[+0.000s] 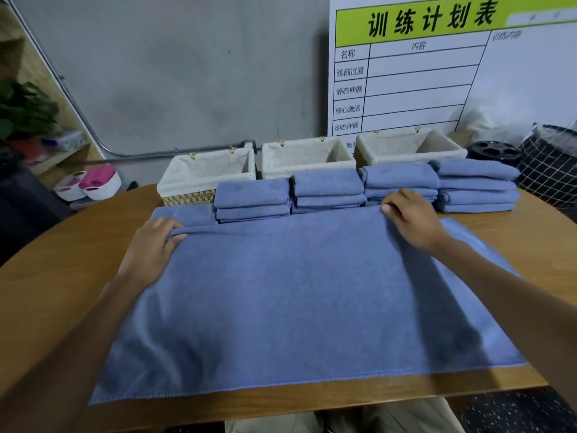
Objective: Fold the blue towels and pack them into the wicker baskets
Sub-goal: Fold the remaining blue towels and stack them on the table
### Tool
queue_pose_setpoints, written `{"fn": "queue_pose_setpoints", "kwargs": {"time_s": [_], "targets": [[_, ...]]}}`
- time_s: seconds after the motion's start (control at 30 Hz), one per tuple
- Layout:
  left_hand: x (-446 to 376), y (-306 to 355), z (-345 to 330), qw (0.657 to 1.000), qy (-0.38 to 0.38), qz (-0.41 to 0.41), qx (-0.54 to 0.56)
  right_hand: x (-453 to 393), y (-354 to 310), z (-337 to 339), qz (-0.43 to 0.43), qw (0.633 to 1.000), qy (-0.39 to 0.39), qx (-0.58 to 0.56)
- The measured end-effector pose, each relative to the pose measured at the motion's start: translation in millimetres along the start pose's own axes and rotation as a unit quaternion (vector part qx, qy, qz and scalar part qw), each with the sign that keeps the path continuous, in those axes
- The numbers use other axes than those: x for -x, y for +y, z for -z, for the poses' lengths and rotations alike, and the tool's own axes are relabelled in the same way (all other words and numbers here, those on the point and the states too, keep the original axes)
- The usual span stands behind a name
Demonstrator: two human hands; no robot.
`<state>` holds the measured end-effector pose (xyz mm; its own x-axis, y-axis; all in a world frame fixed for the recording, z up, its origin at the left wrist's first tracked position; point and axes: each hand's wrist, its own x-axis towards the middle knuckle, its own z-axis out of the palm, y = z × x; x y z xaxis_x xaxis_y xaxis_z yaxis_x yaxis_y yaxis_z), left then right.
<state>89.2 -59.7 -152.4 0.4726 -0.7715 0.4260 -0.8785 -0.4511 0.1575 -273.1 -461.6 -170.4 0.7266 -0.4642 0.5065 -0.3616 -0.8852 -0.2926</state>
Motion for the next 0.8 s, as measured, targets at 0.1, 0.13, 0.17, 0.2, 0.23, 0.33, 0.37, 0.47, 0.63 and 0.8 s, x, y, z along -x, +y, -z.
{"fn": "queue_pose_setpoints", "kwargs": {"time_s": [0.1,0.13,0.17,0.2,0.23,0.33,0.37,0.47,0.63,0.8], "targets": [[-5,7,18,0.998,0.046,0.019,-0.036,-13,-8,17,0.0,1.0,0.028,0.009],[-4,10,25,0.997,0.061,0.019,-0.044,-14,-11,26,0.006,0.999,0.043,0.014],[-1,14,33,0.996,0.072,0.01,-0.051,-12,-15,36,0.017,0.998,0.058,0.018],[5,18,41,0.995,0.08,0.001,-0.057,-8,-19,45,0.029,0.997,0.07,0.021],[13,22,49,0.995,0.083,-0.001,-0.06,-1,-22,53,0.044,0.996,0.08,0.025],[49,35,59,0.997,0.066,0.017,-0.045,35,-32,63,0.091,0.993,0.067,0.038],[64,40,58,0.998,0.048,0.019,-0.041,52,-34,61,0.106,0.992,0.053,0.05],[109,48,45,0.999,-0.011,0.026,-0.037,106,-37,46,0.132,0.988,0.003,0.075],[134,40,37,0.999,-0.018,0.049,-0.012,133,-33,37,0.118,0.989,-0.016,0.092],[122,39,35,0.999,0.002,0.045,-0.021,107,-26,22,0.13,0.984,0.023,0.119]]}}
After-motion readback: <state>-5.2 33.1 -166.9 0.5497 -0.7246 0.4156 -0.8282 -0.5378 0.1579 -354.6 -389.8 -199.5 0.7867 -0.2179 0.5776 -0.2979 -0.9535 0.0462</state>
